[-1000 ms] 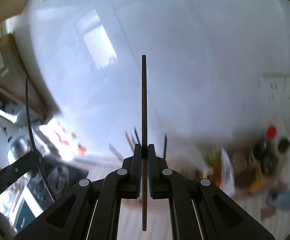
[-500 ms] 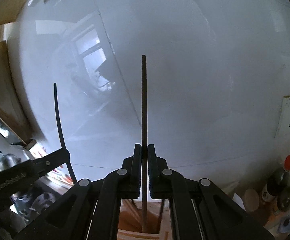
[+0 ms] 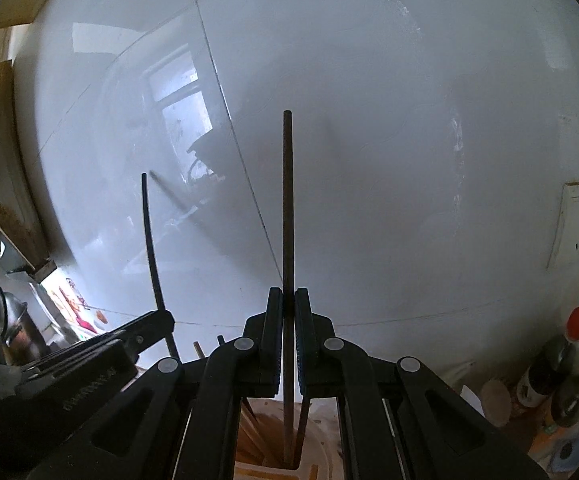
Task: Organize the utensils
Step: 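Lower both black chopsticks into the holder and open both tools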
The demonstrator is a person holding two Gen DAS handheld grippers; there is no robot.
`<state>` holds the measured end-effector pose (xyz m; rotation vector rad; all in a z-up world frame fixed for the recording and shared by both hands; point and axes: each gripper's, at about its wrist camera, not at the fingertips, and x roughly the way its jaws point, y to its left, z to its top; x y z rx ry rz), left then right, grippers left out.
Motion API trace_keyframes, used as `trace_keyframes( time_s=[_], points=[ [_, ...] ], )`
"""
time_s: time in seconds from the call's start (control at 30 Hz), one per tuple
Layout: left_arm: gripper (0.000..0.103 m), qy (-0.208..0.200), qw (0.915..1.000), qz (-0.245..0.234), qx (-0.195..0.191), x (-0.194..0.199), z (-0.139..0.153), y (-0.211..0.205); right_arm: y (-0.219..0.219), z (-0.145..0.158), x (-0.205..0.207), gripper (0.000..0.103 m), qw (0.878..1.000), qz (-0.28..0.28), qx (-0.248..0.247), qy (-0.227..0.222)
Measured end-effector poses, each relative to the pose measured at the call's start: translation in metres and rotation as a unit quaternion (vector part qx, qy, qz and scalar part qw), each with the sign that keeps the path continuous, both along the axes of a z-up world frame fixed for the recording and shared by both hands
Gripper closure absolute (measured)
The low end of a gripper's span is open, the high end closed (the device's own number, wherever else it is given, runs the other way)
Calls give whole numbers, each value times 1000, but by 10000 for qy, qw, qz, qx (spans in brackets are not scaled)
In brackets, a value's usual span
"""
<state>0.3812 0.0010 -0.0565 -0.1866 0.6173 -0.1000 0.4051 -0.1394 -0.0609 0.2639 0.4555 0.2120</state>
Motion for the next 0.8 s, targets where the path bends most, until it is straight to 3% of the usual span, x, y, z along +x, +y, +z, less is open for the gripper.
trace_keyframes(
  time_s=[0.3, 0.57, 0.8],
  points=[
    [90, 216, 9996, -72, 148, -1, -2, 2, 7, -10, 3, 96, 9991, 210, -24, 360],
    [97, 337, 9994, -79, 99, 13, -15, 9, 6, -19, 0, 97, 9985, 186, 75, 517],
    [99, 107, 9988, -141, 448, 13, -6, -2, -6, -12, -7, 97, 9990, 188, 34, 416]
  ],
)
